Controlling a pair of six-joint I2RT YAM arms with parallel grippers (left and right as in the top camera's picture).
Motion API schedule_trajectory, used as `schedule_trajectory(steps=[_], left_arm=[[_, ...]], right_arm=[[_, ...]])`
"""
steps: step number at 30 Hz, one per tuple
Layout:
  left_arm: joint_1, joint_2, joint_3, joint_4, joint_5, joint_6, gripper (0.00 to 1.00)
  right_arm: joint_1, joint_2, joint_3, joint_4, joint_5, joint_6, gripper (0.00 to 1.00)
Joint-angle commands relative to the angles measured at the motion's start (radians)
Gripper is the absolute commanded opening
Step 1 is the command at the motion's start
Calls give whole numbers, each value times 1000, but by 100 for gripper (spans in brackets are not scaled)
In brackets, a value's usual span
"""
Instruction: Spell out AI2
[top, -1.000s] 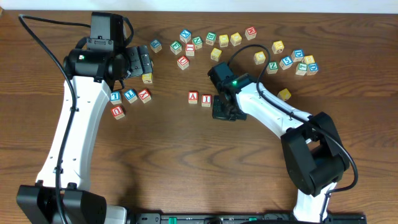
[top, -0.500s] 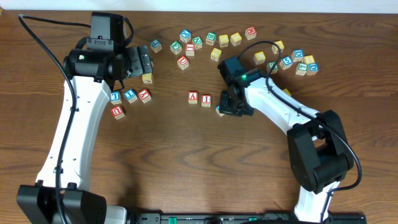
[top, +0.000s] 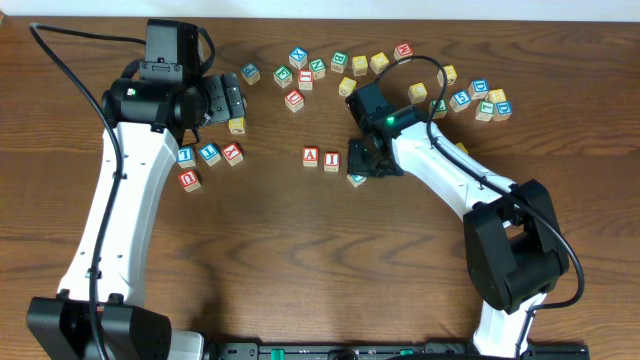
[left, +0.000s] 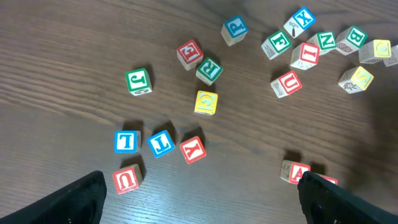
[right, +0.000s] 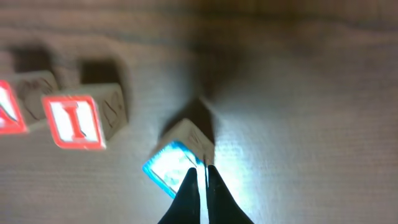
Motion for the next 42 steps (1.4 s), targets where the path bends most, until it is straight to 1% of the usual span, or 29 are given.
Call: schedule_trajectory(steps=[1, 5, 10, 24, 29, 42], left_arm=[[2, -13, 9, -3, -12, 9, 98], [2, -13, 9, -3, -12, 9, 98], [2, -13, 9, -3, -12, 9, 98], [2, -13, 9, -3, -12, 9, 98], [2, -13, 9, -3, -12, 9, 98], [2, -13, 9, -3, -12, 9, 98]], right_arm=[[17, -28, 16, 54, -3, -98, 1], [50, -28, 16, 101, -56, -203, 1], [90, -25, 13, 98, -54, -251, 1], [97, -11, -13, 83, 9, -251, 1], [101, -11, -21, 72, -17, -322, 1], [98, -10, -42, 81, -6, -337, 1]])
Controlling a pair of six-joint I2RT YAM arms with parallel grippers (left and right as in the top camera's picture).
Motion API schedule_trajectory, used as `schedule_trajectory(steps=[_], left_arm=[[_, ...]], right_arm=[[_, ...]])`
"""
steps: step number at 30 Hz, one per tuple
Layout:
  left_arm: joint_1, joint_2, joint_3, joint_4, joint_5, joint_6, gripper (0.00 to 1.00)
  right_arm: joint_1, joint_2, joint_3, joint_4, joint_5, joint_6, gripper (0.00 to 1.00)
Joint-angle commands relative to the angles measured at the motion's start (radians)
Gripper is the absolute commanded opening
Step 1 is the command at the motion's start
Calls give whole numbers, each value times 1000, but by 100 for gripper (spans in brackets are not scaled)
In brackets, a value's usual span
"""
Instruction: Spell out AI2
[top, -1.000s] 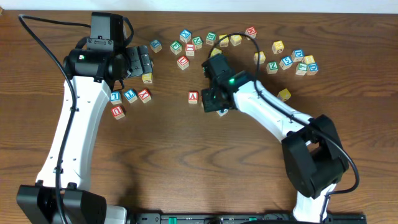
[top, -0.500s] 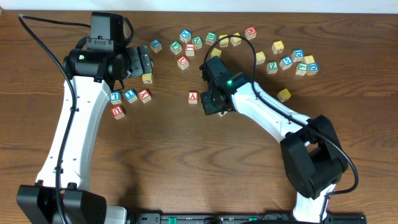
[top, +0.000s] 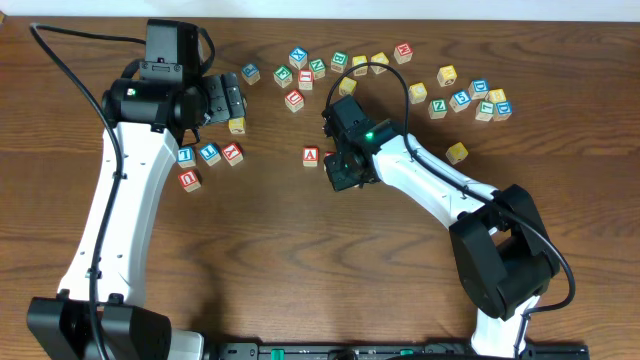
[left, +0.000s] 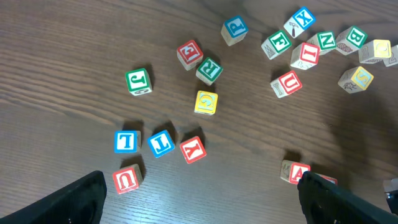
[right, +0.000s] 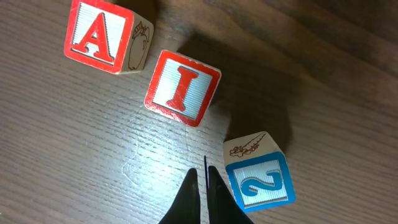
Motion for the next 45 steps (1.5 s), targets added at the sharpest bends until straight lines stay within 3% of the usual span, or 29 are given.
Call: schedule_trajectory(steps=[1, 28, 34, 45], left_arm=[[2, -13, 9, -3, -12, 9, 97], [2, -13, 9, -3, -12, 9, 98], [2, -13, 9, -3, -12, 9, 98], [2, -13, 9, -3, -12, 9, 98]], right_arm=[[0, -9, -9, 3, 6, -18, 1], [-40, 55, -10, 21, 6, -38, 1], [-52, 55, -10, 5, 145, 105, 1], [-116, 55, -10, -13, 159, 269, 1]])
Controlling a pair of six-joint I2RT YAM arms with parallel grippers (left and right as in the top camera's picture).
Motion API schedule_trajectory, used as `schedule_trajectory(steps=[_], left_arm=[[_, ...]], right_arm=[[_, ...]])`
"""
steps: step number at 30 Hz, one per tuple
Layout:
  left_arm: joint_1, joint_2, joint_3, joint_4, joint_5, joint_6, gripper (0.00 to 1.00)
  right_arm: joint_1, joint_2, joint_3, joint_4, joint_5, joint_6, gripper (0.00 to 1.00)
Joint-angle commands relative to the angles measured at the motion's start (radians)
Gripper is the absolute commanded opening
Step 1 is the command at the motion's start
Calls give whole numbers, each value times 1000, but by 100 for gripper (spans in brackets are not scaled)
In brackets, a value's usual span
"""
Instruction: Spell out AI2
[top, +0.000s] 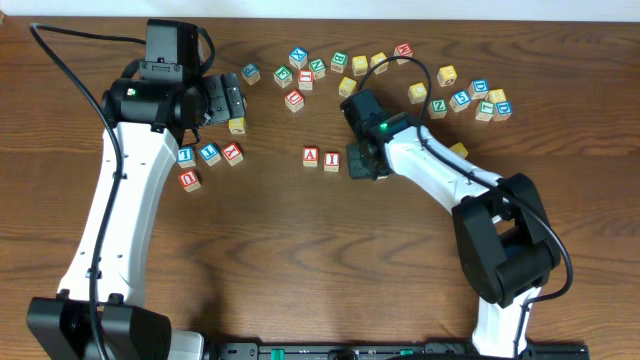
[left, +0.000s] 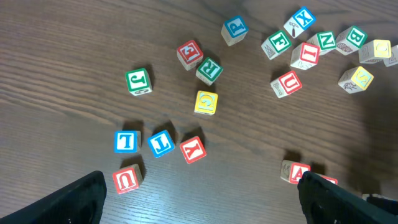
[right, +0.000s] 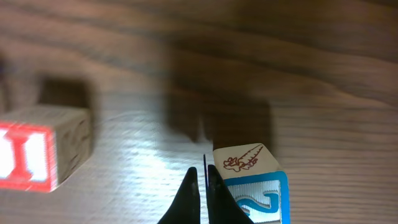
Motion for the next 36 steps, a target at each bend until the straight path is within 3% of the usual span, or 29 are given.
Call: schedule_trajectory(steps=[1, 9, 21, 29, 36], left_arm=[[2, -13, 9, -3, -12, 9, 97], [2, -13, 9, -3, -12, 9, 98], [2, -13, 9, -3, -12, 9, 98], [2, -13, 9, -3, -12, 9, 98], [2, -13, 9, -3, -12, 9, 98]], right_arm=[[-30, 14, -8, -14, 30, 116, 1], [-90, 14, -8, -66, 64, 277, 1], [-180, 13, 111, -159, 64, 229, 1], [-256, 13, 109, -234, 54, 174, 1], [-238, 26, 65, -269, 9, 145, 1]])
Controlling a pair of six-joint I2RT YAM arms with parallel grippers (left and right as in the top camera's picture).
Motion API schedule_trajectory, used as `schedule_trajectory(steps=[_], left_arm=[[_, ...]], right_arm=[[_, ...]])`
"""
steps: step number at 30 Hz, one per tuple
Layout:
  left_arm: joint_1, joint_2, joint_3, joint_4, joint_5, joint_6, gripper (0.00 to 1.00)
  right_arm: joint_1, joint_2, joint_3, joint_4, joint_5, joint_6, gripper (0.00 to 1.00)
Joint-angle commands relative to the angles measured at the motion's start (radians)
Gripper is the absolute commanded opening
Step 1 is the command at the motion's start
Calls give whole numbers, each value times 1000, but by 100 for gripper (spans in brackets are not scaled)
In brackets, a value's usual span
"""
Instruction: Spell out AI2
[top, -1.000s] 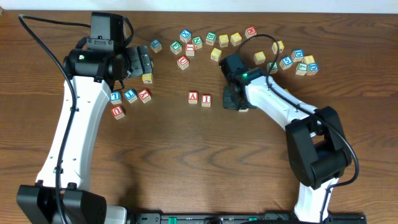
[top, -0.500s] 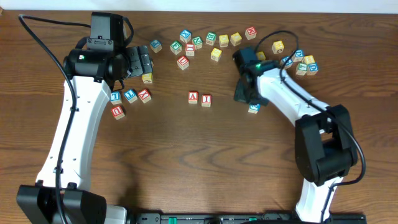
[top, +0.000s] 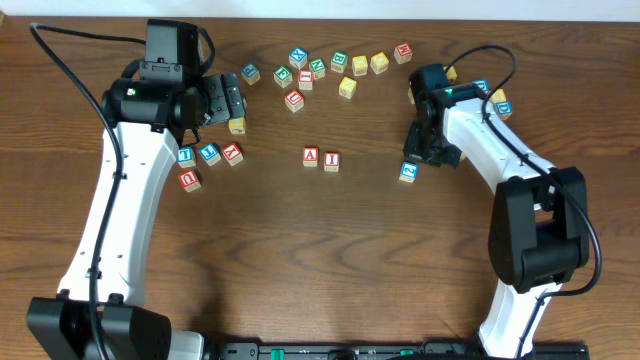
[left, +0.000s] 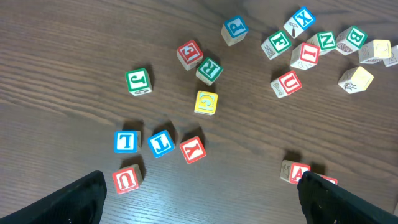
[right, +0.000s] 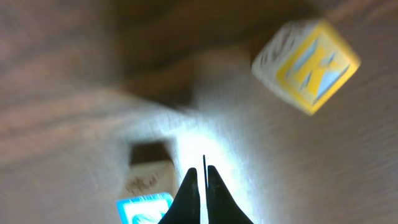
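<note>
The red A block (top: 310, 156) and the red I block (top: 331, 160) stand side by side mid-table. The A block (left: 295, 172) also shows low in the left wrist view. The blue 2 block (top: 408, 171) lies alone, well to the right of the I. My right gripper (top: 420, 155) is just above and right of the 2 block, shut on nothing. In its own view the right gripper (right: 199, 177) has the 2 block (right: 146, 208) at its lower left. My left gripper (top: 233, 98) hangs open and empty at the back left, wide apart in the wrist view (left: 200, 186).
Several loose letter blocks lie along the back of the table (top: 320, 65) and behind the right arm (top: 490, 102). A small group of blocks (top: 208, 155) sits under the left arm. A yellow K block (right: 308, 65) lies near the right gripper.
My right gripper has moved right, away from the I block. The 2 block, which was close to the right of the I, now lies much farther right. The left arm is unchanged.
First my shut right gripper touched the 2 block, which lay tilted below and right of the I. Then the 2 block sat just beside the I, below the row. Later the gripper was at its left edge. Now the block lies far right of the I.
</note>
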Motion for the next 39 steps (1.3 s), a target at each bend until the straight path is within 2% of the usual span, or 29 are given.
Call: schedule_trajectory(steps=[1, 5, 26, 39], left_arm=[[2, -13, 9, -3, -12, 9, 98], [2, -13, 9, -3, -12, 9, 98], [2, -13, 9, -3, -12, 9, 97], [2, -13, 9, -3, -12, 9, 98]], right_arm=[[19, 26, -21, -14, -29, -28, 1], [50, 26, -26, -15, -71, -73, 1], [161, 26, -26, -1, -127, -49, 1], [237, 27, -26, 128, -177, -80, 1]])
